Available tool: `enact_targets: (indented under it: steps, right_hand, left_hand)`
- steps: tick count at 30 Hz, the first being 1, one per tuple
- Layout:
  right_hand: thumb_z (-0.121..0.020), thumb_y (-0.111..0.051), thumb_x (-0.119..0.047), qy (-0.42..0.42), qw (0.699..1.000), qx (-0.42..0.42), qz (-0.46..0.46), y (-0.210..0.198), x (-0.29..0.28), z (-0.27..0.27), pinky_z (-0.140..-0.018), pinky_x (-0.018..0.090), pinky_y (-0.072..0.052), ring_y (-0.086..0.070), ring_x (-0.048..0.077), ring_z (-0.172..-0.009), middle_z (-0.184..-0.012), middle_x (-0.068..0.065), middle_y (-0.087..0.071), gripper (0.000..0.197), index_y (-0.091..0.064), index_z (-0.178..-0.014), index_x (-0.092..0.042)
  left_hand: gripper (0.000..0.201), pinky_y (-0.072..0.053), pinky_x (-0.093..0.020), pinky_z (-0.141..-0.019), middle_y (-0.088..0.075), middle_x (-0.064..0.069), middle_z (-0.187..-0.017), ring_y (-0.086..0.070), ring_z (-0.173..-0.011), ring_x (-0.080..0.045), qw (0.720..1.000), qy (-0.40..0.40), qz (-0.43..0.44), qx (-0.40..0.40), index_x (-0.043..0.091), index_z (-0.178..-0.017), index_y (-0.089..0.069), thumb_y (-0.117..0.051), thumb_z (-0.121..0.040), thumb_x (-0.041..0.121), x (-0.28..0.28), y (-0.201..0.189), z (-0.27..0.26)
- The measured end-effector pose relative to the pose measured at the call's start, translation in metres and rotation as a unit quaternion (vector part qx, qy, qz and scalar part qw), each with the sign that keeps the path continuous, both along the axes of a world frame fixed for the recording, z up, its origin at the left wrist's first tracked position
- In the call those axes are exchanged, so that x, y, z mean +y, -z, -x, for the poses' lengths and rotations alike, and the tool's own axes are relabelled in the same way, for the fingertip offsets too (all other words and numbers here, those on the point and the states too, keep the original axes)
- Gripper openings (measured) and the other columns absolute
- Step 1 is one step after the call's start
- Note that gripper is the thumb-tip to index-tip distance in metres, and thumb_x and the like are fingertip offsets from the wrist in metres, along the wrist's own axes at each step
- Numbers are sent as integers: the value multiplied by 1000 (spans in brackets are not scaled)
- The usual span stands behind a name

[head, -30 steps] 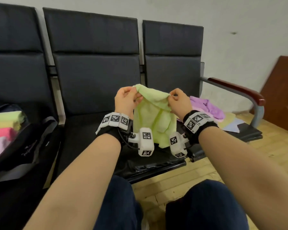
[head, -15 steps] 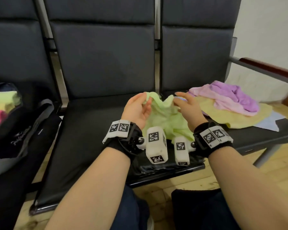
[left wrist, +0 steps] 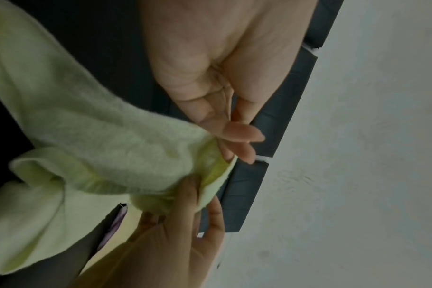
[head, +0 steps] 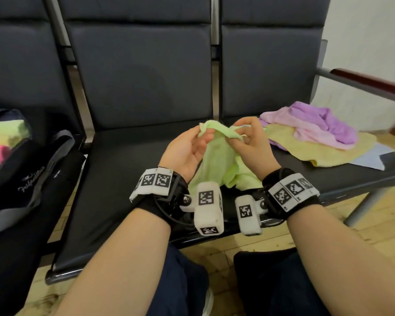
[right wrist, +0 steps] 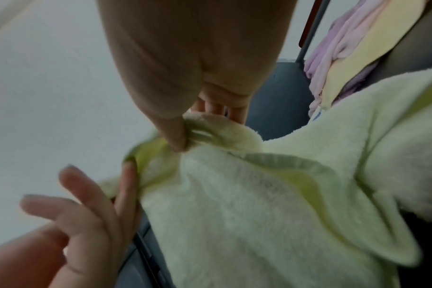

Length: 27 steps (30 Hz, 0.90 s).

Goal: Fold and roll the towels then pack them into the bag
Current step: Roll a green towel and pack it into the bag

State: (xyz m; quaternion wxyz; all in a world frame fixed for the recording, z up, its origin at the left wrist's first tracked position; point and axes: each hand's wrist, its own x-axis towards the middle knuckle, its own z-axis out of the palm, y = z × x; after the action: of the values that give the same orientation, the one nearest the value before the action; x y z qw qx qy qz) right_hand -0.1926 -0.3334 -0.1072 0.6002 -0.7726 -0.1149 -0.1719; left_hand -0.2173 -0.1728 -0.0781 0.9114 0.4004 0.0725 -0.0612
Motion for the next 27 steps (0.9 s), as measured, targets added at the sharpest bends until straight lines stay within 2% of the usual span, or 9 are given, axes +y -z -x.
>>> enact_targets:
  steps: [4,7,9,11,13,17,21,24,27]
  right_hand:
    - [-91,-61,-12,25,999,-14,36,-4,0,5,-72,22,-45,-56,7,-78,-89,-5,-62,6,-62,-90,-18]
    - [-97,-55,-20,20,998,-3,63,-5,-1,6,-72,25,-41,-51,8,-75,-80,0,-56,21,-62,-93,0]
    - [-99,-51,-23,-11,997,21,75,-8,0,8,-71,28,-38,-46,11,-74,-79,6,-50,31,-57,-92,6]
    - [-98,-52,-26,-33,996,29,83,-11,2,12,-66,27,-35,-42,10,-70,-73,3,-45,33,-54,-81,2]
    - [-97,-55,-27,-47,995,30,82,-13,4,14,-62,24,-34,-41,6,-64,-67,-6,-43,29,-52,-73,-12]
    - [-96,-57,-24,-65,995,35,72,-16,4,16,-64,21,-37,-45,3,-65,-67,-10,-47,25,-52,-71,-20]
    - [-97,-56,-25,-38,998,29,27,-17,1,15,-63,23,-38,-44,5,-64,-67,-7,-46,26,-50,-73,-17]
    - [-98,-53,-25,-12,999,25,-24,-14,-7,11,-66,22,-39,-45,5,-66,-68,-8,-46,26,-49,-73,-19]
    - [-89,-60,-19,-38,997,49,-55,-11,-12,9,-69,26,-36,-44,11,-69,-66,-5,-46,26,-54,-64,-19]
  left_hand:
    - [20,-56,-18,-62,-73,-11,-92,-72,-76,-15,999,-32,-11,-25,3,-103,-62,-53,-97,20,7,0,6]
    - [32,-52,-24,-54,-70,-8,-94,-69,-66,-16,992,-31,-121,-13,9,-114,-53,-49,-97,35,9,-4,4]
    - [30,-41,-22,-49,-64,-4,-89,-60,-59,-12,958,-40,-280,-46,17,-120,-52,-54,-94,33,8,-3,0]
    - [33,-39,-20,-53,-54,-2,-92,-54,-71,-13,912,-31,-391,-119,25,-120,-56,-64,-88,22,5,0,-1]
    - [41,-42,-21,-60,-50,-3,-106,-53,-84,-15,873,25,-456,-172,29,-118,-59,-67,-81,12,3,4,-1]
    - [26,-41,-17,-68,-49,-6,-116,-50,-76,-9,812,42,-536,-229,29,-103,-63,-71,-82,16,2,10,-2]
    - [17,-46,-28,-82,-53,-1,-108,-53,-95,-16,813,-17,-549,-193,21,-88,-61,-73,-82,32,8,11,-7]
    - [21,-52,-33,-82,-68,-5,-102,-64,-92,-17,857,27,-483,-176,10,-97,-63,-71,-85,25,10,8,-7]
    - [7,-51,-38,-92,-70,5,-94,-64,-98,-17,857,-44,-469,-208,24,-91,-71,-71,-84,24,16,8,-8]
